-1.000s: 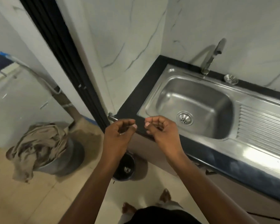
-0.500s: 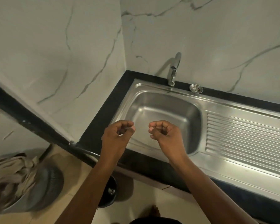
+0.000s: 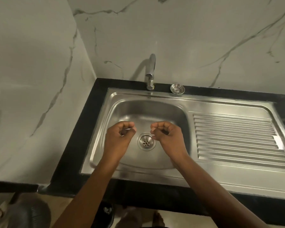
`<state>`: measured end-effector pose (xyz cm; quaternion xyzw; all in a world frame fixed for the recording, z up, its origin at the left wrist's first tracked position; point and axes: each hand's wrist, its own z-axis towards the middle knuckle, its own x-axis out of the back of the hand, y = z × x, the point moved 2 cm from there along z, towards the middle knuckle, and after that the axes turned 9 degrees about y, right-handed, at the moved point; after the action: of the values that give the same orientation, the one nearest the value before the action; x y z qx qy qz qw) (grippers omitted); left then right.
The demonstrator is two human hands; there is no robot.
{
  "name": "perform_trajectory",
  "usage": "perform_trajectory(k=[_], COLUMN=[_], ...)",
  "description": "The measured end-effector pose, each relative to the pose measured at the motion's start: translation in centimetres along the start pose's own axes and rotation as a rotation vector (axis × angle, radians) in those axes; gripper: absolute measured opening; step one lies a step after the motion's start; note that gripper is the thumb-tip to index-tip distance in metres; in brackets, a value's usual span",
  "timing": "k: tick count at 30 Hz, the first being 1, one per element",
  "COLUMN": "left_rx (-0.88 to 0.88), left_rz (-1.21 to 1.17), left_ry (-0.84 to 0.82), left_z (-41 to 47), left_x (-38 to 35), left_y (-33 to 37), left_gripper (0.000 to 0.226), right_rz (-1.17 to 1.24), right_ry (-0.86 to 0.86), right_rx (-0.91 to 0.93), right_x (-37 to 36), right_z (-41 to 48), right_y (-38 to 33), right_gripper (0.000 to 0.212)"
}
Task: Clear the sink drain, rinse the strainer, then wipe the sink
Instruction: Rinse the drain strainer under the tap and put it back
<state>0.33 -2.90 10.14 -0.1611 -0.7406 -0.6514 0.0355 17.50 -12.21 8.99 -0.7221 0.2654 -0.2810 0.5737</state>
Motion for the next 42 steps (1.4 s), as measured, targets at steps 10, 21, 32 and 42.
perform_trajectory(k=[10,21,32,42], left_rx=[-0.074,-0.092,-0.072,-0.027], left_rz=[0.038,0.093,0.183,0.188], left_ry=[-0.111,-0.099,0.037,-0.030], left_z=[11.4,20.8,23.4,25.2], left_x=[-4.8,-13.1,-16.4,-15.8], left_y=[1.3,3.6,2.9,1.8], left_gripper=[0.021,0.047,0.030,0.039], right_rz=[0.074,0.090,0.077,0.053], right_ry=[0.174,0.220,0.229,0.219], right_rx=[-0.036,-0.051,-0.075,-0.079], right_x=[-2.7,-3.1,-1.4,-0.9], right_z=[4.1,7.4,10.1,10.4], right_y=[-0.5,-0.1,1.1,1.9], right_gripper=[0.011,0.015,0.012,0.013])
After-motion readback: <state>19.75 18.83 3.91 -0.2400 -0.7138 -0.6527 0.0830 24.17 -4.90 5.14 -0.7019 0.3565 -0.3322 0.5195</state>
